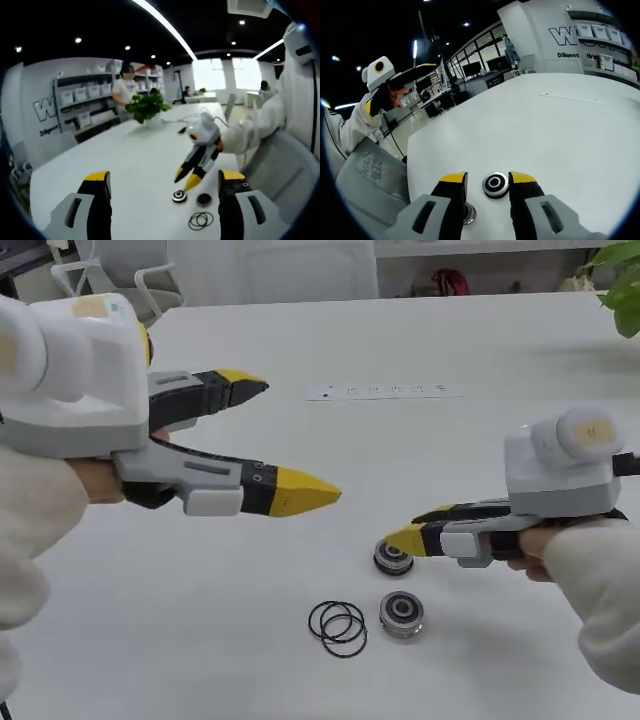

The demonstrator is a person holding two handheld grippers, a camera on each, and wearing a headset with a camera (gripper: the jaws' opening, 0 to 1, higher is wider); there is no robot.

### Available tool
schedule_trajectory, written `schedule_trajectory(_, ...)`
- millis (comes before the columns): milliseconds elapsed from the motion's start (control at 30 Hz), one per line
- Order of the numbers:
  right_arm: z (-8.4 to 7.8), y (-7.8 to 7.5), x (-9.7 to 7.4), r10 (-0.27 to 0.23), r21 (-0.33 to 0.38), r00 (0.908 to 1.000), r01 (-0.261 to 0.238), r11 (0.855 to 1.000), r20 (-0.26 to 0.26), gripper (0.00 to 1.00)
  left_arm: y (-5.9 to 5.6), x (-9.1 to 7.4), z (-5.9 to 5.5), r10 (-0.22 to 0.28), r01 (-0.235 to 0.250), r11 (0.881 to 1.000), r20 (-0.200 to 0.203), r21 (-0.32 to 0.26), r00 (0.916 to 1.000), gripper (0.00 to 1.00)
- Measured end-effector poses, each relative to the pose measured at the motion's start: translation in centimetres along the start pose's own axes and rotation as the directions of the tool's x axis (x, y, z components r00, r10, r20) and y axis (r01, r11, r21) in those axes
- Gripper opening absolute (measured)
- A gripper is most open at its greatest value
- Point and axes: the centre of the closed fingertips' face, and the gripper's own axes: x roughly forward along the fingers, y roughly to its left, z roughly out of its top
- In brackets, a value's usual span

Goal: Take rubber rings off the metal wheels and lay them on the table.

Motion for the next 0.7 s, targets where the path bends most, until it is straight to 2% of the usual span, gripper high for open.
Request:
schedule_trajectory(100, 0.1, -0.1, 0.0, -0.004, 0.010, 1.0000, 0.004, 1.000, 0.007, 0.30, 0.8, 0.8, -0.4, 0.025, -0.022, 0.998, -0.039, 0.059, 0.9989, 0.84)
schedule_trajectory(267, -0.4, 0.0, 0.4, 0.004, -0.006, 0.9998, -0.004, 1.000, -0.018, 0.30, 1.2, 1.7, 0.0, 0.021, -0.020, 0.999, -0.011, 0.045, 0.9997, 0.79)
schedule_trajectory(367, -0.7, -0.1, 0.5, 0.003, -0.011, 0.9995, -0.003, 1.000, -0.032, 0.29, 1.2, 2.3, 0.0, 0.011, -0.011, 0.999, -0.008, 0.046, 0.9999, 0.73)
schedule_trajectory(467, -0.8, -0.4, 0.5, 0.000, -0.012, 0.9993, 0.000, 1.000, -0.039, 0.29, 1.1, 3.0, -0.1, 0.008, -0.008, 0.999, -0.004, 0.049, 1.0000, 0.73)
schedule_trajectory(700, -1.4, -1.1, 0.4, -0.002, -0.017, 0.9984, 0.001, 1.000, -0.056, 0.29, 0.5, 5.2, -1.1, -0.025, 0.025, 0.999, -0.020, 0.038, 0.9995, 0.67)
